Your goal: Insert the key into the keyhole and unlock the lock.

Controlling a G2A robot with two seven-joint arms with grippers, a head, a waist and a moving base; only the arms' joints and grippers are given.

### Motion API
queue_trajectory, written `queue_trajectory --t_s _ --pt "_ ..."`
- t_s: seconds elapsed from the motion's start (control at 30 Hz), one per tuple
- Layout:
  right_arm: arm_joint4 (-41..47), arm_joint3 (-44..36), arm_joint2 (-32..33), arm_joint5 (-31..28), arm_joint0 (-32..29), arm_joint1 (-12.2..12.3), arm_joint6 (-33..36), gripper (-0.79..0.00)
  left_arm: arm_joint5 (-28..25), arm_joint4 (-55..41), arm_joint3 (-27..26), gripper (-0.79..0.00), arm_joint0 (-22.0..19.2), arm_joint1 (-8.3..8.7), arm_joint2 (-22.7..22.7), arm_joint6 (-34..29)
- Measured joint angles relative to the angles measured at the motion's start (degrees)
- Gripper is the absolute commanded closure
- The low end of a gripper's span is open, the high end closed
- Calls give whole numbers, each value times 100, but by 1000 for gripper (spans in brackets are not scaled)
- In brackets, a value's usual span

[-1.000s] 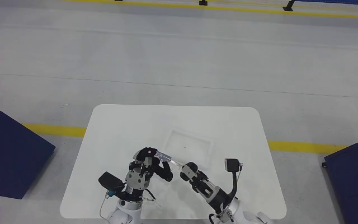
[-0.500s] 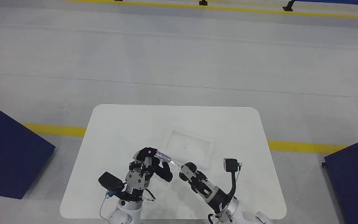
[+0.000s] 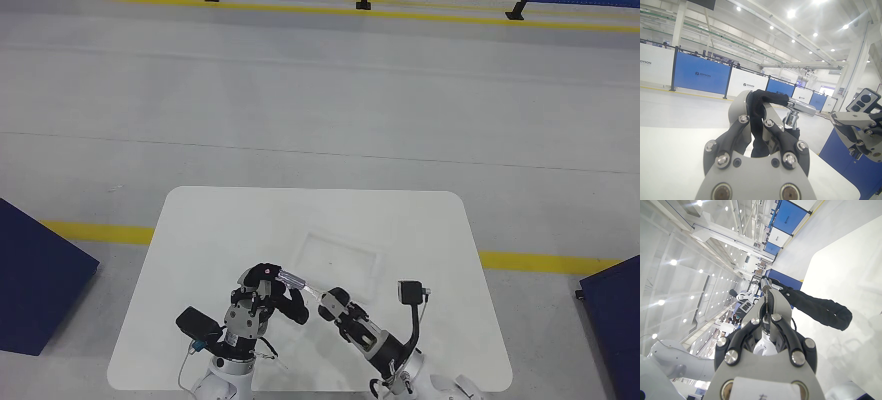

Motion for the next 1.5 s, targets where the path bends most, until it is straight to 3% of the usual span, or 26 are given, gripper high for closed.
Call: queue_trajectory --t_s 1.2,1.5 --pt "-121 -59 -198 174 56 -101 -219 0 0 0 0 0 0 0 0 0" --pt "-193 -73 -187 255 49 -115 -228 0 31 131 -113 0 71 -27 -89 -250"
